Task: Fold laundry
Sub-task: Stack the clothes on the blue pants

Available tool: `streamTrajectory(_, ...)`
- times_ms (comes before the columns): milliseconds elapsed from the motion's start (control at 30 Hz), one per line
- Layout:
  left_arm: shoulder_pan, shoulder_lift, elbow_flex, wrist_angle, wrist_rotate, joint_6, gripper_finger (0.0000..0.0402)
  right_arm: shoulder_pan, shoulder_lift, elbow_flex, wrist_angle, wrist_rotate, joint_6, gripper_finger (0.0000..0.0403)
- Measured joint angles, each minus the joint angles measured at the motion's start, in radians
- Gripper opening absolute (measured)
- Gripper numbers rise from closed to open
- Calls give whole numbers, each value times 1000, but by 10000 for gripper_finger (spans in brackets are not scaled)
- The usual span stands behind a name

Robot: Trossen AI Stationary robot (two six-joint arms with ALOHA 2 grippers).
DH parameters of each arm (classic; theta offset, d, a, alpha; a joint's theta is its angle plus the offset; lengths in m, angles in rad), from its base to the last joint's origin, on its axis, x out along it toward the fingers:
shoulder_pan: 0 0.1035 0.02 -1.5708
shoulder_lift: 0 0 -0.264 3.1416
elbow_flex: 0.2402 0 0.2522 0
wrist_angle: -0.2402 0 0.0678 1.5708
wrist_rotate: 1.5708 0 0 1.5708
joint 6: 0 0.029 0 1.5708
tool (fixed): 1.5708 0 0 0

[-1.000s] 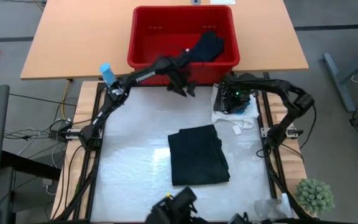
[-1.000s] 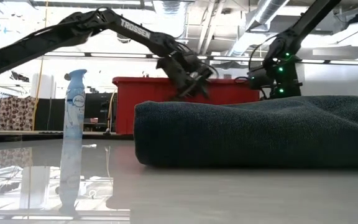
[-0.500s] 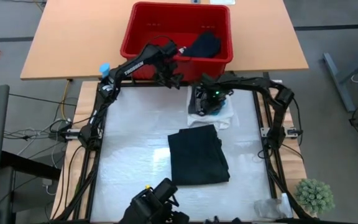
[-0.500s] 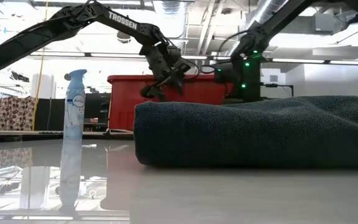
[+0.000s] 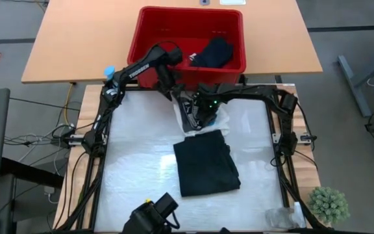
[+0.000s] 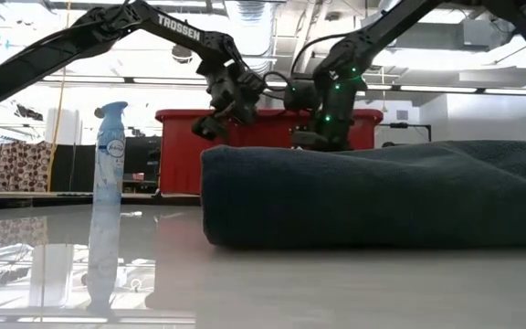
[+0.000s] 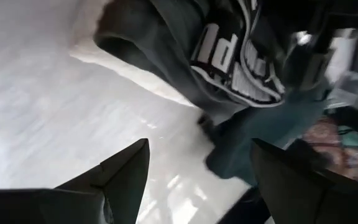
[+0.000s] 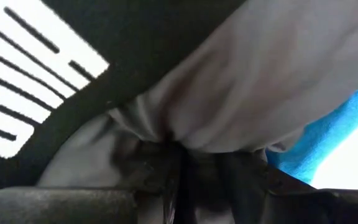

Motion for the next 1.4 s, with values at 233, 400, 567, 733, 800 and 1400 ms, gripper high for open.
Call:
streamTrajectory(233,2,-46,0,-17,-124,46,265,-7,-79,-4,5,6,-19,136)
streamTrajectory(400,0,-99,0,-16,-129,59,265,-15,-180,-2,-24,11,-12,136)
streamTrajectory(567,-2,-171,0,-16,-122,97,265,-13,-267,-2,-94,33,-17,136)
streamTrajectory(733,-5,-271,0,-13,-35,95,265,60,-342,0,-219,-65,-67,136)
streamTrajectory(800,-9,-322,0,-11,-60,89,265,97,-353,0,-250,-51,-66,136)
streamTrajectory(1400,-20,-379,-506,465,-12,-129,265,16,-203,2,-61,102,106,136)
